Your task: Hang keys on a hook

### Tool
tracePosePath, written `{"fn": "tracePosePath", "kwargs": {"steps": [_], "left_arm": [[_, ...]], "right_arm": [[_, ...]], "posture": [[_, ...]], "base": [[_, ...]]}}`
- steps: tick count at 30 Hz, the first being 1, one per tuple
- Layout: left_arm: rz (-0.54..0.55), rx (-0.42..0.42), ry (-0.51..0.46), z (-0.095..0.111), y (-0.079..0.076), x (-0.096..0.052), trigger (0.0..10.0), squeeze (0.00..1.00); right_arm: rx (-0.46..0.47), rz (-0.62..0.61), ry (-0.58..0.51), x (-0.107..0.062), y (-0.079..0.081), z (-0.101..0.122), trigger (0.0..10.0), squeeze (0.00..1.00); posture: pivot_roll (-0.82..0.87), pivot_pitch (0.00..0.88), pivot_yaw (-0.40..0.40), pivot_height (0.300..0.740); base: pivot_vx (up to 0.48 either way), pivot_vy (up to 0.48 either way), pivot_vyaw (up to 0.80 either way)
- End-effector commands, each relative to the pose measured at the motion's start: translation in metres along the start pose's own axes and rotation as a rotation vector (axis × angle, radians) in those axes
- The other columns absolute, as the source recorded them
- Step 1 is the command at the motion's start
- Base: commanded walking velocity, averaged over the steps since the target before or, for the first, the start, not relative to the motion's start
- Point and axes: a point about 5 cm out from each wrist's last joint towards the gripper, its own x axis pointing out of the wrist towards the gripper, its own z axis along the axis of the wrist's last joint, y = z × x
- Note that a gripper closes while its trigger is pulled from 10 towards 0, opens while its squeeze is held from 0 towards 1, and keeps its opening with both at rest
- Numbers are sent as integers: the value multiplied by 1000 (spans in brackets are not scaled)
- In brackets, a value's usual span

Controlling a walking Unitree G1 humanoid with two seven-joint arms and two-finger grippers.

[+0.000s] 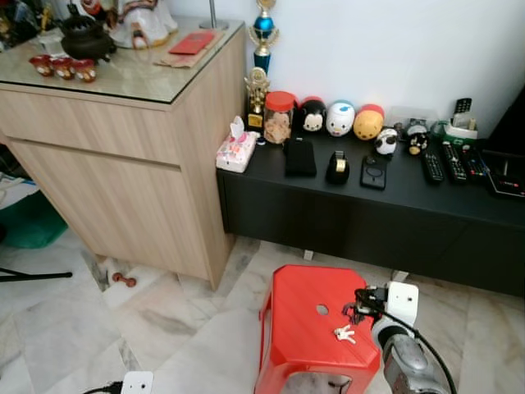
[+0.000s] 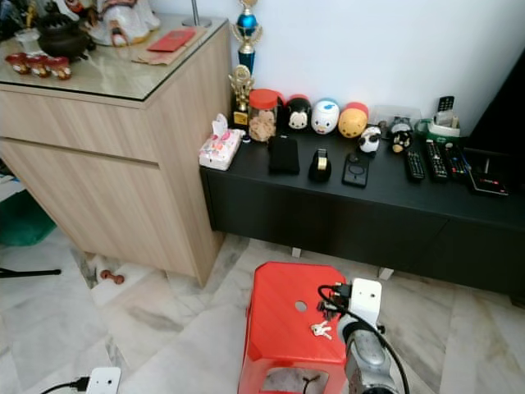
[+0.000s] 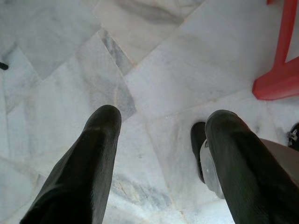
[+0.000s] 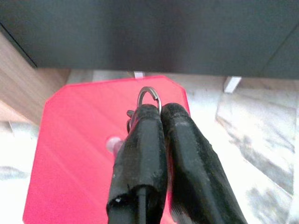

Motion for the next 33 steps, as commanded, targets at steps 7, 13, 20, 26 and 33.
{"fn": "tracePosePath", "kwargs": {"steps": [7, 13, 20, 26, 33], "left_arm": [[-26, 64, 14, 6, -8, 3, 10000, 0], [-47, 76, 13, 11, -11, 4, 10000, 0], [-60, 81, 51, 0, -14, 1, 10000, 0], [-66, 75, 47, 5, -16, 3, 10000, 0], [-58, 59, 38, 11, -16, 5, 10000, 0]], "right_arm": [[-67, -41, 159, -10, -8, -29, 10000, 0], [-129, -54, 295, -24, -17, -58, 10000, 0], [-114, -58, 342, -33, -15, -73, 10000, 0], [-114, -56, 347, -31, -15, -71, 10000, 0], [-106, -68, 353, -31, -20, -69, 10000, 0]], "posture": [[-99, 0, -17, 740], [-95, 0, -15, 740], [-100, 0, -4, 740], [-85, 0, -19, 740], [-80, 11, -31, 740]], "base": [[0, 0, 0], [0, 0, 0], [0, 0, 0], [0, 0, 0], [0, 0, 0]]}}
